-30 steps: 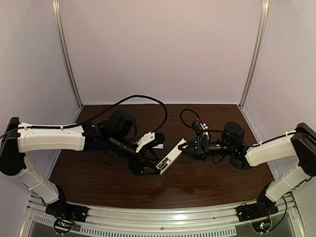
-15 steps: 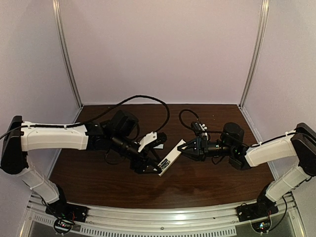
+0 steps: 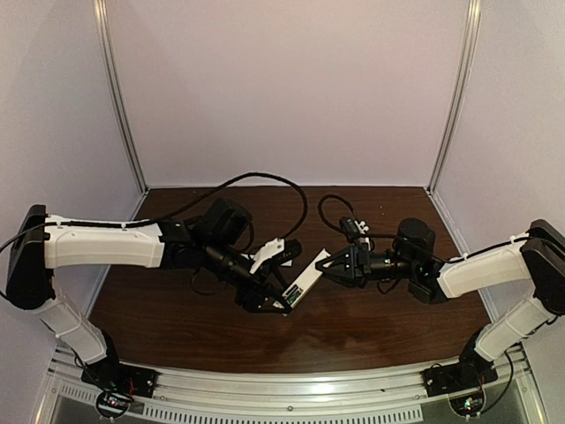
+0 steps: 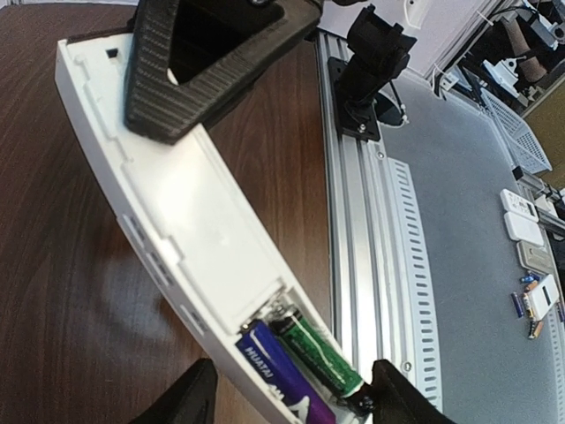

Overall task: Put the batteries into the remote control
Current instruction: Load the battery into the battery compartment.

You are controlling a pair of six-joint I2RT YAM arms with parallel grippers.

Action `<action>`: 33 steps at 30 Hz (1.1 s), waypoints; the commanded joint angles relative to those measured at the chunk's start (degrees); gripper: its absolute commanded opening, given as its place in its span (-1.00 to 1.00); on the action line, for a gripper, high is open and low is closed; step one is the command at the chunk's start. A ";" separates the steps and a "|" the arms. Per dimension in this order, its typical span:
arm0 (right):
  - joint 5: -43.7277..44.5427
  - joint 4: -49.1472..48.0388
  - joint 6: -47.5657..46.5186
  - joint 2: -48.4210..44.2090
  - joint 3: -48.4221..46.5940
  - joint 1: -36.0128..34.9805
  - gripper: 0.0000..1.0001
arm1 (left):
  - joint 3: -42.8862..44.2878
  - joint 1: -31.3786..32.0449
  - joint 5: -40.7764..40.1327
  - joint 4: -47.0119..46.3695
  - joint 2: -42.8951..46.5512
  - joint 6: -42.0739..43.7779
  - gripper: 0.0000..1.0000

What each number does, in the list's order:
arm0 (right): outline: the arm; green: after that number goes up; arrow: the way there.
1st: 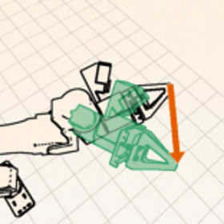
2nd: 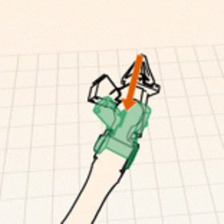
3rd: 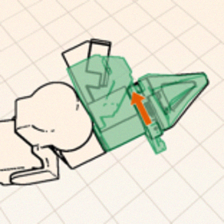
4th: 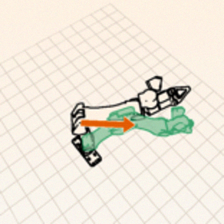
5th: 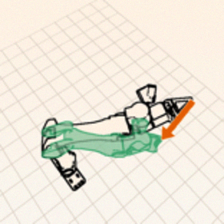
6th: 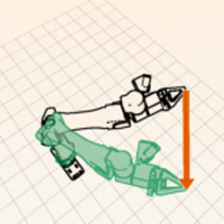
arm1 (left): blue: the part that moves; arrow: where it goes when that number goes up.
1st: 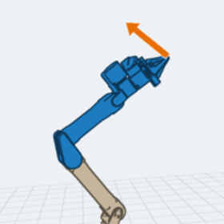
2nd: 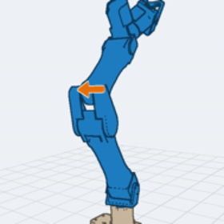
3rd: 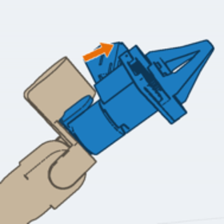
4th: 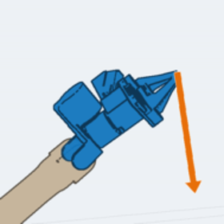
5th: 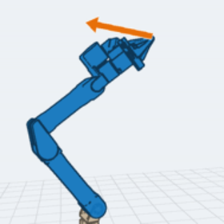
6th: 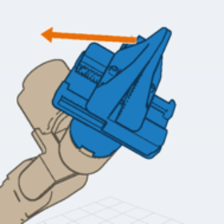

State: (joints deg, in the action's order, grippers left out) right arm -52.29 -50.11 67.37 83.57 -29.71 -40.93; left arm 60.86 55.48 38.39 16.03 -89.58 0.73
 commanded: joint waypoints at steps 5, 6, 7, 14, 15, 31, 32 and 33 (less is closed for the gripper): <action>-1.66 -1.07 -1.17 -0.73 -2.38 -0.80 -1.00 | 0.76 -1.64 4.68 -2.35 -0.47 -0.38 0.25; -1.67 -0.82 -1.26 -0.76 -2.43 -0.77 -1.00 | 0.68 -1.83 5.54 -2.43 -0.43 -0.38 0.28; -1.66 -0.71 -1.38 -0.77 -2.42 -0.79 -1.00 | 0.59 -1.87 6.04 -2.37 -0.28 -0.34 0.34; -1.57 -0.39 -1.52 -0.60 -2.31 -0.82 -1.00 | -0.16 -2.21 7.75 -2.30 0.94 0.76 0.54; -1.63 -0.42 -1.54 -0.48 -2.30 -0.82 -1.00 | -0.22 -2.33 8.05 -2.32 0.98 0.76 0.53; -3.21 -1.72 -0.80 0.09 -2.89 -1.03 -1.00 | 0.27 -3.21 10.17 -2.85 -0.85 0.93 0.11; -3.19 -1.94 -0.69 0.17 -2.96 -1.07 -1.00 | 0.31 -3.21 10.15 -2.85 -0.93 0.94 0.10; -3.28 -2.07 -0.57 0.19 -3.00 -1.08 -1.00 | 0.34 -3.30 10.09 -2.86 -1.00 0.98 0.08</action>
State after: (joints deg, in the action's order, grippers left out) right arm -54.19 -49.52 66.81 83.57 -30.83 -41.39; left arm 60.86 52.80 47.51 15.49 -89.69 0.99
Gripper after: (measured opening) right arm 0.243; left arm 0.554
